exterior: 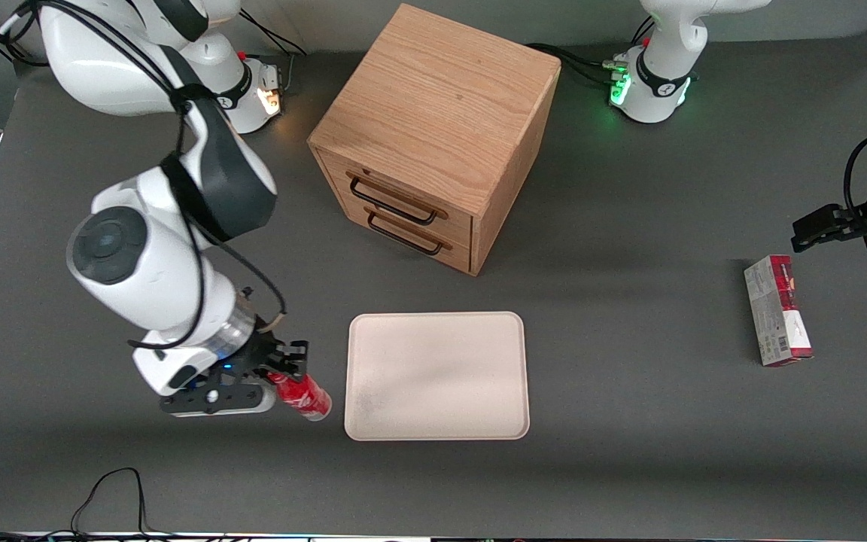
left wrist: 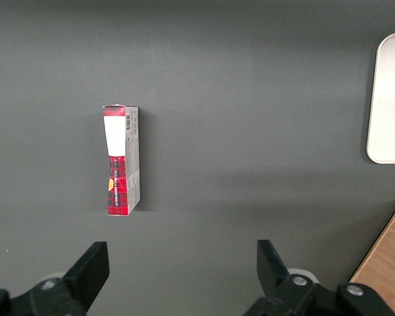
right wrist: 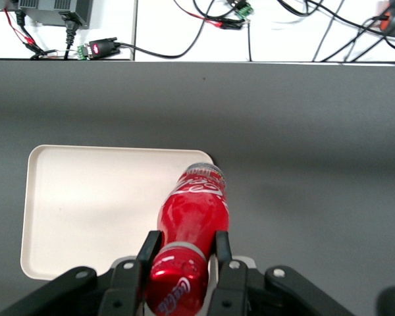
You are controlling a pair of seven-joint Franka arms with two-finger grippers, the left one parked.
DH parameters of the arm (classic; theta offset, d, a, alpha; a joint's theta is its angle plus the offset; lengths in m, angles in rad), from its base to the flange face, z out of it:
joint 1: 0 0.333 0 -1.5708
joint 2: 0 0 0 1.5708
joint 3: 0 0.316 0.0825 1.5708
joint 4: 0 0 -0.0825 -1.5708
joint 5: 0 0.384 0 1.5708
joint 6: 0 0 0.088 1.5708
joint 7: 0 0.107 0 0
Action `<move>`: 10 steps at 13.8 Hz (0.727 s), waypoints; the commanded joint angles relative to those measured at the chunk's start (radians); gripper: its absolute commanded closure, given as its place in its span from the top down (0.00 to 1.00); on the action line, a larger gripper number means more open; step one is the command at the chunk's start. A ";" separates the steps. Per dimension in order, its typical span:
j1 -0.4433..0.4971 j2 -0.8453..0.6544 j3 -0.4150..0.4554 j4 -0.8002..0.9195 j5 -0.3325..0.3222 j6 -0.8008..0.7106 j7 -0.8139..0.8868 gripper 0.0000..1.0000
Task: Place coke bottle on tray
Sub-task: 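Carry the bottle over the cream tray and lower it onto the tray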
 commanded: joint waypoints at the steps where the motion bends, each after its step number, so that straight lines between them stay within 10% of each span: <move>1: 0.016 0.082 0.084 0.053 -0.152 0.058 0.079 0.00; 10: 0.015 0.156 0.055 -0.113 -0.156 0.222 0.027 0.00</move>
